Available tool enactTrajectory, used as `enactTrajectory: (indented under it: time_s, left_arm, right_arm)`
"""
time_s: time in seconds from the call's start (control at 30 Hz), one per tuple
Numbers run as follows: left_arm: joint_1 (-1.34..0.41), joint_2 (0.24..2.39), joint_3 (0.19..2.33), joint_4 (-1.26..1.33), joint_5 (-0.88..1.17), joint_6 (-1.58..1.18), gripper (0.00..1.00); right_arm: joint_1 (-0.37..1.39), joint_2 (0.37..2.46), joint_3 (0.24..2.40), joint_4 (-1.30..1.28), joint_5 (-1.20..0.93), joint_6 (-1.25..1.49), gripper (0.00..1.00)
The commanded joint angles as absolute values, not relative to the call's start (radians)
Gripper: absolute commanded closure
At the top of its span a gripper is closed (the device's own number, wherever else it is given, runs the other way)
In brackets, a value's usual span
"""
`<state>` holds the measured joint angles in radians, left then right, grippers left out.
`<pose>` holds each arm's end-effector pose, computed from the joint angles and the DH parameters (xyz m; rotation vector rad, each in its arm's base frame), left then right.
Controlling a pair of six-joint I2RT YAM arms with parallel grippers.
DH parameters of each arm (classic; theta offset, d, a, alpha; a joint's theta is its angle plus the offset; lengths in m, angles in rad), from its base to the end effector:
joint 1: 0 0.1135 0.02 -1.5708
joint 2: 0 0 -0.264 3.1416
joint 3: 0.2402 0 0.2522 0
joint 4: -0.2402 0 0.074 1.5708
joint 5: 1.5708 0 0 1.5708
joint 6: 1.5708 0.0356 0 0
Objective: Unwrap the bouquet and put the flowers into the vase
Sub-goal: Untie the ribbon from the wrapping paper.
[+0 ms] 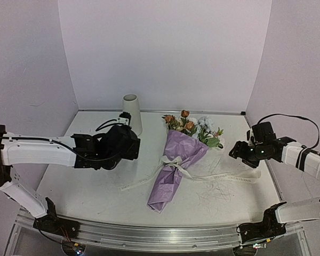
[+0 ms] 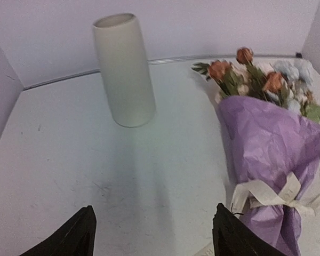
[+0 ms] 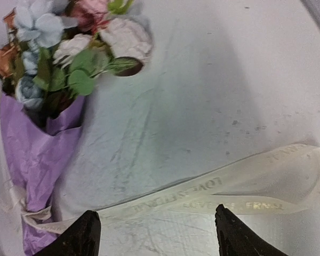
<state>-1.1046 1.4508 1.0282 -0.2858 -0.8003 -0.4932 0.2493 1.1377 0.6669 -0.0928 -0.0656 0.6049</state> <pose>0.1628 -0.2667 0.2656 0.2313 2.0287 -0.0695 0.2391 0.0633 0.2370 0.3479 2.1595 0.5645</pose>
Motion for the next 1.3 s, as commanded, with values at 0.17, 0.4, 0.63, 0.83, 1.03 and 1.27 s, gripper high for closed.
enactTrajectory:
  time_s: [0.17, 0.4, 0.63, 0.83, 1.03, 1.27]
  left_arm:
    - [-1.101, 1.541, 1.046, -0.018, -0.326, -0.422, 0.21]
    - [-1.101, 1.646, 1.063, 0.010, -0.212, -0.546, 0.21]
    - [-1.101, 1.721, 1.063, 0.019, -0.144, -0.635, 0.19]
    - [-1.101, 1.763, 1.056, 0.048, -0.075, -0.679, 0.19]
    - [-1.103, 1.833, 1.076, 0.071, -0.009, -0.721, 0.20]
    - [-1.112, 1.915, 1.140, 0.095, 0.099, -0.739, 0.21]
  right_arm:
    - [0.275, 1.192, 0.564, 0.177, -0.431, 0.624, 0.23]
    - [0.351, 1.277, 0.582, 0.326, -0.472, 0.688, 0.07]
    - [0.441, 1.425, 0.676, 0.391, -0.409, 0.741, 0.02]
    - [0.454, 1.565, 0.761, 0.467, -0.435, 0.780, 0.02]
    - [0.458, 1.668, 0.861, 0.463, -0.430, 0.781, 0.03]
    - [0.458, 1.720, 0.933, 0.430, -0.426, 0.752, 0.03]
